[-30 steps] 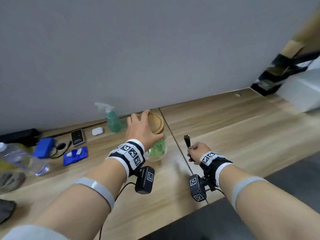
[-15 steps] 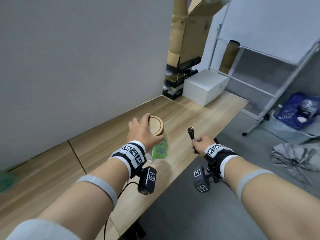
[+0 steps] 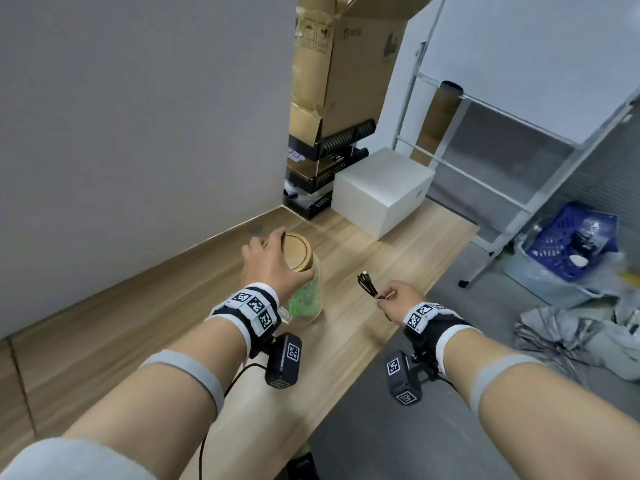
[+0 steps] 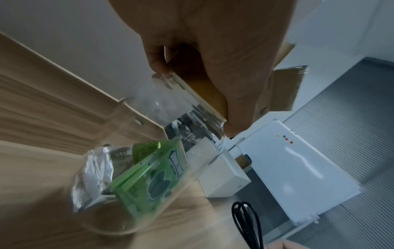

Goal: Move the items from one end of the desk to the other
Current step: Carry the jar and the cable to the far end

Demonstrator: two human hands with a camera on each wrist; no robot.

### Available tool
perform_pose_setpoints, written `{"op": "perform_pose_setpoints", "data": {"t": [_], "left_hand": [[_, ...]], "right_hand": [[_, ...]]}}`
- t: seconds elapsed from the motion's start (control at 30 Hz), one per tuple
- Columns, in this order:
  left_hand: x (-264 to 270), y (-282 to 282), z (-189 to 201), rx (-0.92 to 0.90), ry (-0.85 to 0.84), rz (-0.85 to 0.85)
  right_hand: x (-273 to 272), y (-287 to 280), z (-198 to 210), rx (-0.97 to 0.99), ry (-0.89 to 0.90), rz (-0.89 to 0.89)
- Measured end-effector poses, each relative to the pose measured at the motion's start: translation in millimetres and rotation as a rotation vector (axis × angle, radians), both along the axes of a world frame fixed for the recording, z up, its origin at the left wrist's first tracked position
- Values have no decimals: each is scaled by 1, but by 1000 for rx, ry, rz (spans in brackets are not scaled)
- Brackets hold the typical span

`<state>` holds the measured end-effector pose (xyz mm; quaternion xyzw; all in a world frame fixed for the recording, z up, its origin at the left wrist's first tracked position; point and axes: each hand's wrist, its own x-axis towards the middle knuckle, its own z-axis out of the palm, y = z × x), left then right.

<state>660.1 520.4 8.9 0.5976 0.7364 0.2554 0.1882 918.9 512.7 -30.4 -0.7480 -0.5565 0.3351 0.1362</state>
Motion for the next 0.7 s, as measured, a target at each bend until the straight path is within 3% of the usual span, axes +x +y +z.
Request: {"op": "perform_pose_setpoints", "data": {"t": [0.4, 0.7], "left_hand": [[16, 142, -25, -40, 5, 247], [26, 233, -43, -84, 24, 440]], "right_hand": [[22, 147, -40, -84, -59, 178], [10, 270, -67, -60, -117, 574]]}}
